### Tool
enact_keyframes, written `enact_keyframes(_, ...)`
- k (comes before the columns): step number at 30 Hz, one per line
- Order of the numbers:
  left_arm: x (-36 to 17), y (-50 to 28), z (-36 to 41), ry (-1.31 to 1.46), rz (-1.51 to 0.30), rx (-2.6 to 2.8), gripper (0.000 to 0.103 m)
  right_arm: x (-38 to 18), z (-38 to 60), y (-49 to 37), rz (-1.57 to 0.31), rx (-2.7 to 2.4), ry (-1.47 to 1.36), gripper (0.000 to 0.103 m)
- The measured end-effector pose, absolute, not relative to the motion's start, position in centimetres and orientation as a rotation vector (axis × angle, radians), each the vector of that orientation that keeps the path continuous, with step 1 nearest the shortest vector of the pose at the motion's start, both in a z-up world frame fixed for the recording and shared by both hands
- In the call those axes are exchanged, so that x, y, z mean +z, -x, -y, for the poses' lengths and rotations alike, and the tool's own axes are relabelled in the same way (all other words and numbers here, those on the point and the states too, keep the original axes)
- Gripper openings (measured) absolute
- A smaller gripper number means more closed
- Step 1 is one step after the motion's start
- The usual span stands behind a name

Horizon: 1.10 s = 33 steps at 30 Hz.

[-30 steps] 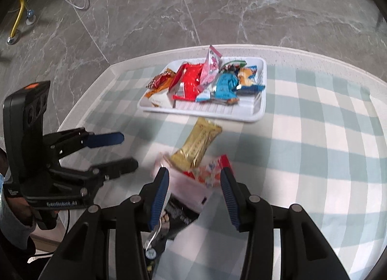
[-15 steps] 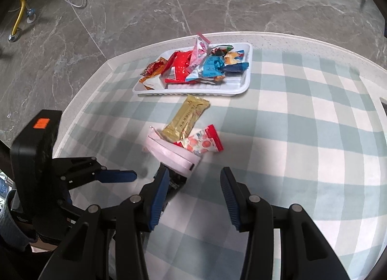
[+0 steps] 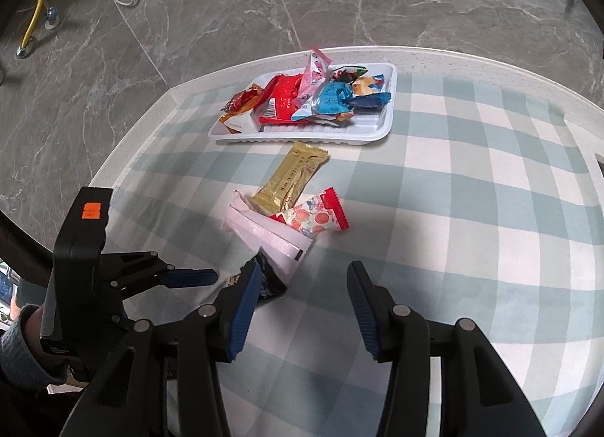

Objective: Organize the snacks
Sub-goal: 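Grasp the black snack bag with the left tool while the right tool grasps the pink-white packet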

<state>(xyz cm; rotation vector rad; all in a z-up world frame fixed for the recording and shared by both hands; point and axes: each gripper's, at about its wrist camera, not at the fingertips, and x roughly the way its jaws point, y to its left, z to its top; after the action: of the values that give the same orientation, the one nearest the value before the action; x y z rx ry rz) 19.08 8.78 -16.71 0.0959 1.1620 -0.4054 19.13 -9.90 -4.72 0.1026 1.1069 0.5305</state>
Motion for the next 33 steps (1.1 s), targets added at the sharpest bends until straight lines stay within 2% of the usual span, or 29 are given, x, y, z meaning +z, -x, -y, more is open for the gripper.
enact_keyframes(2, -16.7, -19.1, -10.1, -0.075, -1.158, -0.38, 0.046, -4.8, 9.5, -19.4, -1.111, 0.533, -0.098, 0.051)
enact_keyframes(13, -16.8, -19.7, -18.9, 0.105, -1.144, -0.169, 0.046, -5.5, 6.0, -21.6, -1.12, 0.592, -0.028, 0.051)
enact_keyframes(18, -16.9, -19.7, -21.4, 0.156, -1.137, -0.128, 0.046, -6.1, 2.7, -22.0, -1.11, 0.664, 0.131, 0.051)
enact_keyframes(27, -17.0, -19.6, -20.9, 0.152, -1.122, -0.135, 0.046, -8.5, -1.9, -22.0, -1.069, 0.755, 0.446, 0.051)
enact_keyframes(29, -17.0, -19.2, -20.8, 0.145, -1.118, -0.137, 0.046, -9.3, -2.4, -21.8, -1.075, 0.768, 0.49, 0.049)
enact_keyframes(31, -17.0, -19.0, -20.7, 0.13, -1.117, -0.139, 0.046, -10.0, -2.8, -21.5, -1.079, 0.779, 0.524, 0.037)
enact_keyframes(33, -16.9, -18.9, -20.4, 0.112, -1.115, -0.139, 0.047, -10.7, -3.1, -21.0, -1.084, 0.785, 0.555, 0.035)
